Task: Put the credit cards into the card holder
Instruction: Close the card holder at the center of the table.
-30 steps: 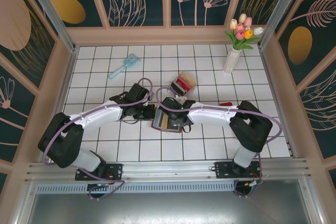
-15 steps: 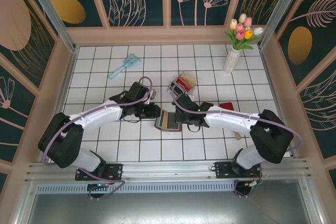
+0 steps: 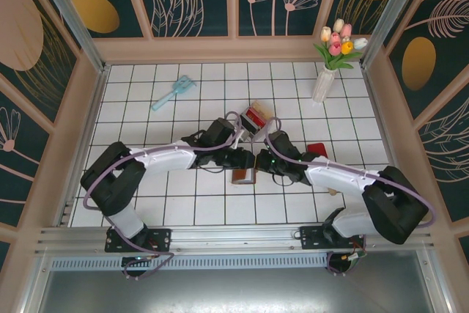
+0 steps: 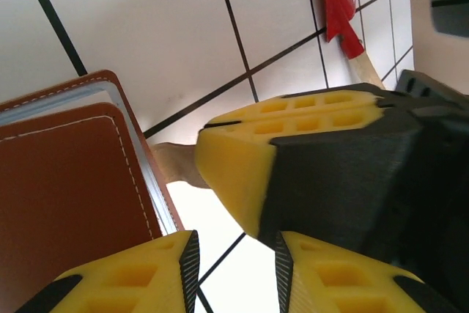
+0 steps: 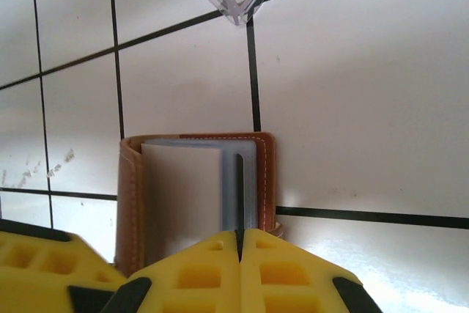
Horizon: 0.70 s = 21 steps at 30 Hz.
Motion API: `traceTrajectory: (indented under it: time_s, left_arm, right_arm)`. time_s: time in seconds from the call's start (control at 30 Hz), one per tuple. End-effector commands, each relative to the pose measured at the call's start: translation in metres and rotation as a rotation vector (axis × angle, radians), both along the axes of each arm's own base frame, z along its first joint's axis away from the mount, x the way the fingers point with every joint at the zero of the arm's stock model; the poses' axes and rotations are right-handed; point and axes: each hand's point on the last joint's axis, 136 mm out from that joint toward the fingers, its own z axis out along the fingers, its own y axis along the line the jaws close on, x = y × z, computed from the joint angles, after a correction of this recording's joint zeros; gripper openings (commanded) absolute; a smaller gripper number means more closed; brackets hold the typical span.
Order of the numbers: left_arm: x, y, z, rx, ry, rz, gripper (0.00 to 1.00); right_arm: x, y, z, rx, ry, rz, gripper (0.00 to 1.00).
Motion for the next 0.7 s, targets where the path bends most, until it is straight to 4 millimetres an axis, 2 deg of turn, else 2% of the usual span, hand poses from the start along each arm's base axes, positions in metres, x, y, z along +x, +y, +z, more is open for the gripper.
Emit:
traceTrajectory:
  time_s: [0.0, 0.1, 0.23, 0.33, 0.4, 0.47, 0.5, 0.53, 0.67]
  left_arm:
    - [0.011, 0.0, -0.014, 0.039, 0.01, 0.046, 0.38]
    - [0.009, 0.011, -0.041, 0.112, 0.037, 0.076, 0.38]
    - [0.009, 0.006, -0.056, 0.078, 0.086, 0.121, 0.37]
    - [0.016, -0.004, -0.042, -0.001, 0.074, 0.169, 0.38]
    - [0.02, -0.006, -0.025, -0.086, 0.06, 0.217, 0.37]
    - [0.023, -0.001, -0.01, -0.147, 0.043, 0.277, 0.37]
    - [0.022, 0.002, 0.005, -0.199, 0.022, 0.293, 0.37]
    - [0.023, 0.007, 0.012, -0.211, 0.005, 0.316, 0.38]
    - [0.022, 0.032, 0.033, -0.179, -0.093, 0.374, 0.47]
  right_arm:
    - [0.005, -0.001, 0.01, 0.066, -0.009, -0.044, 0.0]
    - [0.005, -0.004, 0.008, 0.079, -0.004, -0.037, 0.0]
    - [0.006, 0.003, 0.014, 0.098, -0.015, 0.001, 0.0]
    - [0.005, 0.01, 0.017, 0.13, -0.003, 0.032, 0.0]
    - [0.004, 0.015, 0.016, 0.153, 0.015, 0.041, 0.0]
    - [0.005, 0.015, 0.011, 0.147, 0.039, 0.032, 0.0]
    - [0.006, 0.015, 0.01, 0.143, 0.043, 0.031, 0.0]
    - [0.006, 0.015, 0.008, 0.142, 0.048, 0.031, 0.0]
    - [0.009, 0.011, 0.007, 0.125, 0.048, 0.016, 0.01]
